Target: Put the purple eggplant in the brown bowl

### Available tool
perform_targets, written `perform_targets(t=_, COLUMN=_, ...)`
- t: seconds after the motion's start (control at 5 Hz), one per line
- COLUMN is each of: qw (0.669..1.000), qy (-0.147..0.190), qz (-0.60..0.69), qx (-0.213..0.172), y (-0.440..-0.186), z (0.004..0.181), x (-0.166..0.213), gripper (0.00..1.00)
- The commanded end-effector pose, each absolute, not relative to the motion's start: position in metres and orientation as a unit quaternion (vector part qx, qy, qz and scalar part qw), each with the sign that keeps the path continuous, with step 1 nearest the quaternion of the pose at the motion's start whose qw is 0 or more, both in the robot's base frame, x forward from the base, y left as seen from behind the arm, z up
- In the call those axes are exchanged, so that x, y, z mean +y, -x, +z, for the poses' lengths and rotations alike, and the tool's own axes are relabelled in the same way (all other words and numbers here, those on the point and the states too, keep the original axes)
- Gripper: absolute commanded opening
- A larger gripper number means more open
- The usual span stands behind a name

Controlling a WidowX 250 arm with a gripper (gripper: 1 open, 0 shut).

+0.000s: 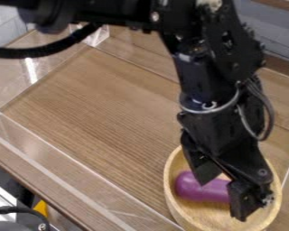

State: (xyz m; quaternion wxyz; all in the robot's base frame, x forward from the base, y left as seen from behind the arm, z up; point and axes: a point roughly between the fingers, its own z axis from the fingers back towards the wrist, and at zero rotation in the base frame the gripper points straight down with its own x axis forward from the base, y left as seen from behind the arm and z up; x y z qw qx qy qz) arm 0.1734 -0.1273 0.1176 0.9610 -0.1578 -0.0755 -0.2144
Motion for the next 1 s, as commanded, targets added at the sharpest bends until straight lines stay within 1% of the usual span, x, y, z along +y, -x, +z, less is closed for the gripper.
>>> perform_targets(t=0.0, qw=0.958, qy=0.169, qz=-0.211, qx=-0.096, y=-0.1821, z=0.13, x=-0.1291, gripper=1.0)
perform_targets(t=0.8, qw=0.959, qy=0.185, qz=-0.193, qx=-0.095, y=-0.1838, z=0.1276, x=-0.1281, gripper=1.0)
